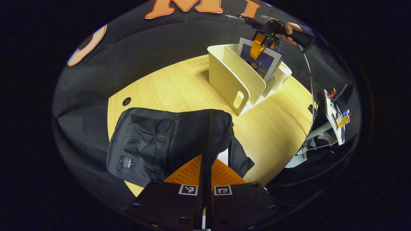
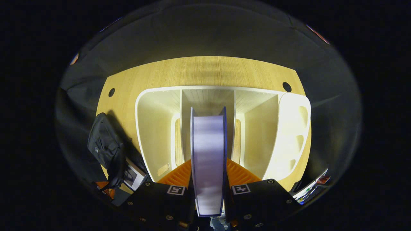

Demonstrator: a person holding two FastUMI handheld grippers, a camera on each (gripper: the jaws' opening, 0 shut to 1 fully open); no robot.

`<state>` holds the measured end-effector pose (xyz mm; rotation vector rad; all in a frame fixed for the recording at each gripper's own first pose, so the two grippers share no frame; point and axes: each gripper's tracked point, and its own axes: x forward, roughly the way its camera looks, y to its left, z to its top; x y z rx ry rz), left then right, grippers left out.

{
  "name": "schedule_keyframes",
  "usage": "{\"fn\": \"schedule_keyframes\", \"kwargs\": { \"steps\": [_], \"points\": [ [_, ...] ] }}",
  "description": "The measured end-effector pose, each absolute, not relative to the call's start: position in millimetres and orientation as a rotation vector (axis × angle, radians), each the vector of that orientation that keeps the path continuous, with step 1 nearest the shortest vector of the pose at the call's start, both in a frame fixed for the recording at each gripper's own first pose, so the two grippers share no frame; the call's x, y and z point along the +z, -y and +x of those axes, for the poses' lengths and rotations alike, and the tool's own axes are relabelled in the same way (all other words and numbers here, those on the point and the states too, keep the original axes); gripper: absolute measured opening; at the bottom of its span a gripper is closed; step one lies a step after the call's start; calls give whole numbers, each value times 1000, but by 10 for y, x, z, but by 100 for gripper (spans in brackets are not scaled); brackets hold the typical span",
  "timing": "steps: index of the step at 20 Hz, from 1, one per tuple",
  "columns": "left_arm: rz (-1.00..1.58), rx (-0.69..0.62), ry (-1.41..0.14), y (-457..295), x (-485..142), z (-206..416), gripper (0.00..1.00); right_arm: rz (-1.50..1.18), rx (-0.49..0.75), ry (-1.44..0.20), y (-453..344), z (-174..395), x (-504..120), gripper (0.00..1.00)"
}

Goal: Open the schoolbag, grab two books from the bookshelf and put them into the schoolbag.

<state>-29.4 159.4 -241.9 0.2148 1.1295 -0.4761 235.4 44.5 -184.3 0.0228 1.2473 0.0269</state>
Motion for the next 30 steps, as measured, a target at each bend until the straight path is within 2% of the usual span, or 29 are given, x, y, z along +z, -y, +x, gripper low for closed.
{"fn": "schedule_keyframes", "kwargs": {
  "steps": [8, 16, 24, 30],
  "points": [
    [222, -516, -1116, -1598, -2415, -294, 4, 18, 66, -1183, -477, 1686, -1476, 38],
    [240, -594, -1102, -1604, -2433, -293, 4, 77, 35, -1154, -493, 965, -1444, 37],
    [259, -670, -1099, -1610, -2455, -277, 4, 240, -5, -1139, -519, 332, -1631, 37],
    [266, -690, -1094, -1635, -2402, -243, 4, 422, 54, -1074, -728, -83, -1653, 37]
  ]
}}
